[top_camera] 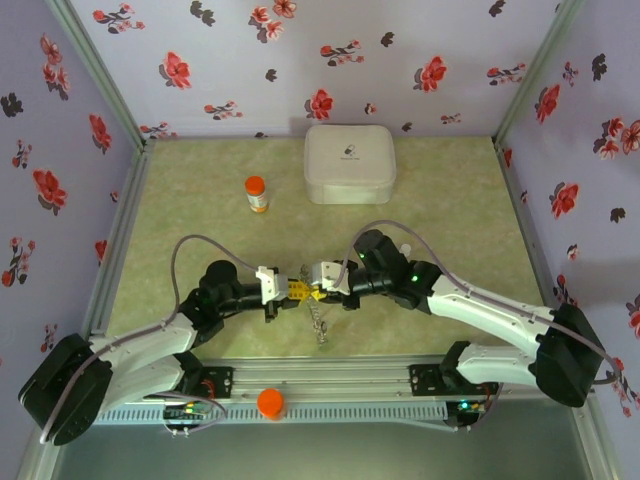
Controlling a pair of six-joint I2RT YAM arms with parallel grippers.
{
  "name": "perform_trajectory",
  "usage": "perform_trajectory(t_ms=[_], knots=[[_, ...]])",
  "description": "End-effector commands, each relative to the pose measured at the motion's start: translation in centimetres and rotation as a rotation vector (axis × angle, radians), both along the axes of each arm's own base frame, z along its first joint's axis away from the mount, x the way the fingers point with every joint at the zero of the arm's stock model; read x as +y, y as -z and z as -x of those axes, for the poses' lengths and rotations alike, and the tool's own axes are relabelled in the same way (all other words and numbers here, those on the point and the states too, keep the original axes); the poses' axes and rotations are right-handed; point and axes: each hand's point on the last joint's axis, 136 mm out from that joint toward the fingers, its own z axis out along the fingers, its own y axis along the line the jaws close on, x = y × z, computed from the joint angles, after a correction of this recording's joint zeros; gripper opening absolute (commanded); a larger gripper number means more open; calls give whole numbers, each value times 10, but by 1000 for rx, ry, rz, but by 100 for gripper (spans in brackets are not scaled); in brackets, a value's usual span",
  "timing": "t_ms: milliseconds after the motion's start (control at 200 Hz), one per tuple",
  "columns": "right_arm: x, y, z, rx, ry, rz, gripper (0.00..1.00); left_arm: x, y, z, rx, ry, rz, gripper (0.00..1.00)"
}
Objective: Put the keys on the keyring
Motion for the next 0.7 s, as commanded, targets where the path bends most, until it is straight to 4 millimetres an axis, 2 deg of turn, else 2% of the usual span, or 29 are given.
perform_trajectory(t_ms=[0,45,135,240,285,340,535,695], knots=[[10,-20,1,-30,-40,-60,5,-7,-31,-1,-89,31,74,0],[10,-20,1,-31,-39,-61,0,-7,-31,-1,-89,30,75,0],[9,-21,0,-41,-31,-59,0,-7,-31,-2,-90,23,75,0],[4,-25,-4,-73,0,-59,0,-4,-30,-7,-89,-19,76,37],[1,-26,-6,-92,17,-59,0,-2,-30,-7,-90,-30,76,46],[-4,-29,-7,-111,36,-59,0,1,-31,-8,-92,-48,73,52],[-23,-32,-3,-132,78,-35,0,17,-53,-11,-93,-149,113,59],[-47,-34,0,-161,129,16,0,38,-72,-35,-49,-355,155,61]])
